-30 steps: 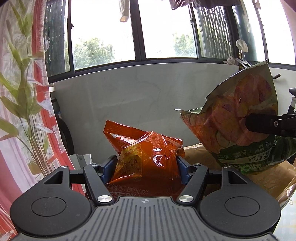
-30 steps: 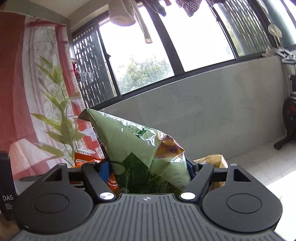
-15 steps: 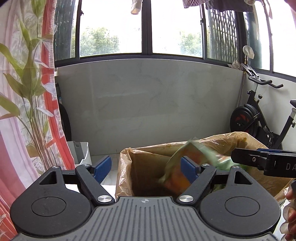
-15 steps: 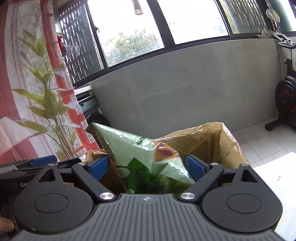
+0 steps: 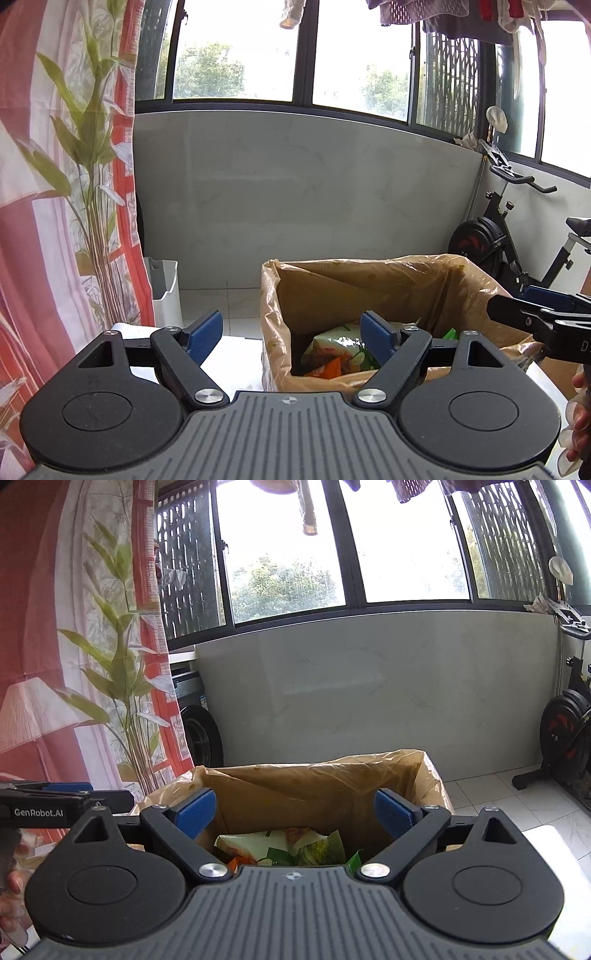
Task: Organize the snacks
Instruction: 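Move both open tools back down to the snack pile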
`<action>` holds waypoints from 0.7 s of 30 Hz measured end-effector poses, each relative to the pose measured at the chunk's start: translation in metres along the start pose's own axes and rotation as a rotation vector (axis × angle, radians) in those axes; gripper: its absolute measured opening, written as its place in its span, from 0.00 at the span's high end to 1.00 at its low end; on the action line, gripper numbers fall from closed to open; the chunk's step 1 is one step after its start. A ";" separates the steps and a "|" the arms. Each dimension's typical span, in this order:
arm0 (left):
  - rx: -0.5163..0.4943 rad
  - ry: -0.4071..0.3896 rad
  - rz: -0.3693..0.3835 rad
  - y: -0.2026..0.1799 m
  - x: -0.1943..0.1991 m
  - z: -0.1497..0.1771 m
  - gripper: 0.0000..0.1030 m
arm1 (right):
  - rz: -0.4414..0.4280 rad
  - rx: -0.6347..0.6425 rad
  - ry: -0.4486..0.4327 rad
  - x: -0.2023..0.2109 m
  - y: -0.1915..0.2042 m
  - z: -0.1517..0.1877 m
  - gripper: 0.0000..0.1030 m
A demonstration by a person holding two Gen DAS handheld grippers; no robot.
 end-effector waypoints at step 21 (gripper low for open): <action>0.091 0.030 -0.126 0.051 0.071 0.131 0.19 | -0.002 0.019 0.204 0.076 0.038 0.160 0.08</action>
Point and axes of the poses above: each gripper's, at about its wrist camera, not at the fingertips, and x roughly against the way its jaws point, y to its left, z to its underside, the point moved 5 cm from there along -x, roughly the way its jaws point, and after that the axes turned 11 degrees about x, right-handed, at the moved point
